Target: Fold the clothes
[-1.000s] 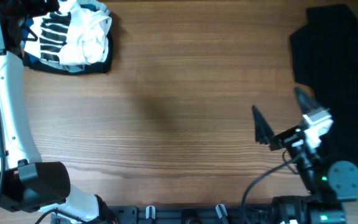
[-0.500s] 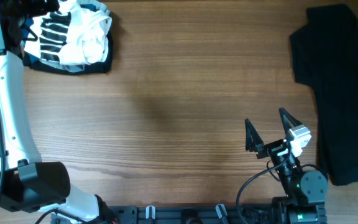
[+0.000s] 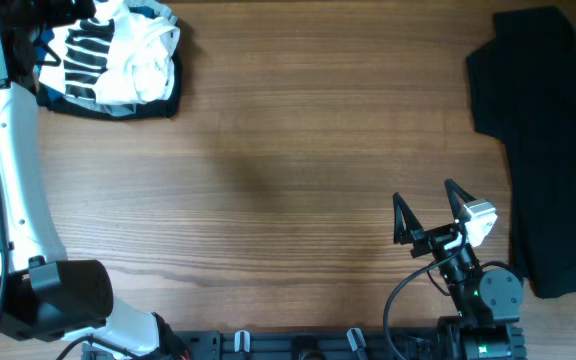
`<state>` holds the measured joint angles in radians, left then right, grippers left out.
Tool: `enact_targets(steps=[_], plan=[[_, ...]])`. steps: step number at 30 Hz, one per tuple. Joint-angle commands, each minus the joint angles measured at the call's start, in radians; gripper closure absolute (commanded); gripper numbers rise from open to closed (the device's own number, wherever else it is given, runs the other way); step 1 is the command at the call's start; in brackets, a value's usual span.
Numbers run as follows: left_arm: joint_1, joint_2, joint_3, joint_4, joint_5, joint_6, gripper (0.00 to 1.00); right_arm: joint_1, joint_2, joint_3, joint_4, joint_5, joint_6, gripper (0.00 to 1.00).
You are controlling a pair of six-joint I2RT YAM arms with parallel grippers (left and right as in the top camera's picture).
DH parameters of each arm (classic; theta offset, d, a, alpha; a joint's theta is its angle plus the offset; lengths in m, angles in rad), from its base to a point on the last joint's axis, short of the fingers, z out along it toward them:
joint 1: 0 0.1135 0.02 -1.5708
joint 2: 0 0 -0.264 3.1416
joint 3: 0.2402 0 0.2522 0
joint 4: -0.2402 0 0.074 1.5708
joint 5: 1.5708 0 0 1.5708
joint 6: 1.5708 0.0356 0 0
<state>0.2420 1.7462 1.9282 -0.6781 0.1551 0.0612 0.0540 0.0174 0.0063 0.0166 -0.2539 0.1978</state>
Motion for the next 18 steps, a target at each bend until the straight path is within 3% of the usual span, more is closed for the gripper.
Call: enact_targets(steps=[1,15,18], plan=[[-0.003,-0.023,0.001,0.003,0.009,-0.014,0.00,0.005,-0.003,-0.001,0.005,-0.008,0.014,0.00],[-0.003,-0.023,0.001,0.002,0.007,-0.011,0.00,0.005,-0.003,-0.001,0.005,-0.008,0.014,0.00],[-0.008,-0.046,0.001,0.002,-0.100,0.021,0.00,0.005,-0.003,-0.001,0.005,-0.008,0.014,0.00]])
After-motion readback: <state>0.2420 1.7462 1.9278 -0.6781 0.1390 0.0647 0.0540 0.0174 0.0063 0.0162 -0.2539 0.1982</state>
